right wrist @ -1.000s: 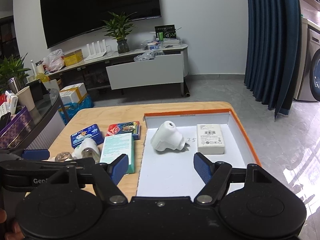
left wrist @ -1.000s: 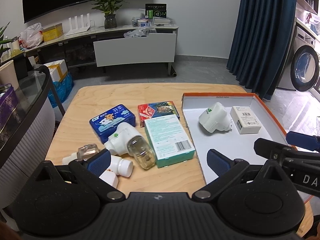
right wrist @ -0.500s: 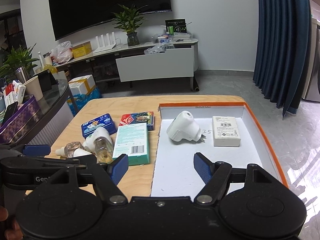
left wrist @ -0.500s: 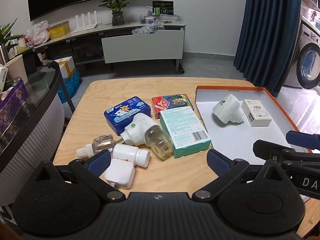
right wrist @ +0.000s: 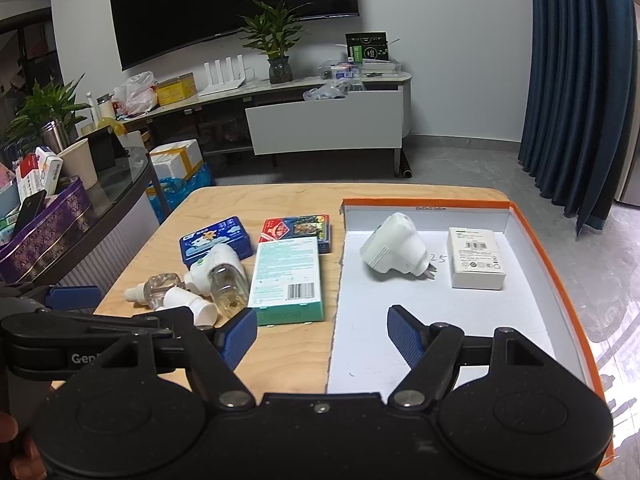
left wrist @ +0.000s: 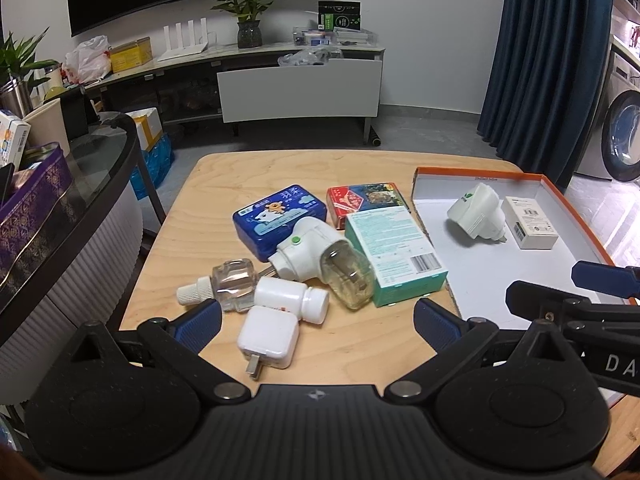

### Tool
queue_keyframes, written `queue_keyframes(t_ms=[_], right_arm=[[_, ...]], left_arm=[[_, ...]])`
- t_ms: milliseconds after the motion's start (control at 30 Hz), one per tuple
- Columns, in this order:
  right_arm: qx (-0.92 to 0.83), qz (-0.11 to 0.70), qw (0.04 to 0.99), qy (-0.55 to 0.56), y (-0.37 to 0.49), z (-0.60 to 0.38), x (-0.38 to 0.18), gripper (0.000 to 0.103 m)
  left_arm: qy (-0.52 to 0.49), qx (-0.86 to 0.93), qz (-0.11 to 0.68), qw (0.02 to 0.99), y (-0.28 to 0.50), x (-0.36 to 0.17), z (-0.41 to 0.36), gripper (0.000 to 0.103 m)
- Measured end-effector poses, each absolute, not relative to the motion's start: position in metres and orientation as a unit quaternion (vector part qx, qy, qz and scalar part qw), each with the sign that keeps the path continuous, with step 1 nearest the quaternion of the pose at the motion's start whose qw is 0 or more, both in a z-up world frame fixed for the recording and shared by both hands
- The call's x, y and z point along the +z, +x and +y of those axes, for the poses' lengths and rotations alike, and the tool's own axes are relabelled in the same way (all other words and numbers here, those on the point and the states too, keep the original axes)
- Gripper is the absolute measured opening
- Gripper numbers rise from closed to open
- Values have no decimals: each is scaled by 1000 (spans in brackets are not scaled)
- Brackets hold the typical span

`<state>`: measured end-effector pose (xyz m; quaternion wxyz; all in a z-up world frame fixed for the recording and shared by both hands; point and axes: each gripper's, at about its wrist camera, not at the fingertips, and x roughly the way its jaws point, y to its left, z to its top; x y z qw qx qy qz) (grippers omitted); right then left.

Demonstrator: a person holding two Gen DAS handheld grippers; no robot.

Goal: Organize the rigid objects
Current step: 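Withdraw both grippers back over the table toward the remaining items, then grasp the black charger with the right gripper while the left gripper grasps the white plug adapter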

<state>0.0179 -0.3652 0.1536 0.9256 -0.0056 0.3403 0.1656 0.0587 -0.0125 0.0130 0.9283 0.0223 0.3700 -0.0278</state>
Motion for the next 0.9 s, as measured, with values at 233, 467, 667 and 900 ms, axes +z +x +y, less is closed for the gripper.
queue_keyframes(t_ms=[233, 467, 667, 900], right_arm=[[175, 347, 921, -1, 13, -353, 146, 85], [191, 357, 914, -3, 0, -341, 132, 85], [203, 371, 906, -10, -6, -328, 119, 85], [201, 378, 904, -10, -14, -332, 112, 85]], left_arm=[[17, -26, 371, 928, 52, 7, 2, 103], [25, -36, 367, 929, 39, -7, 20, 103], [17, -40, 380, 924, 41, -23, 33, 103], [37, -31, 377, 925, 63, -40, 42, 103]])
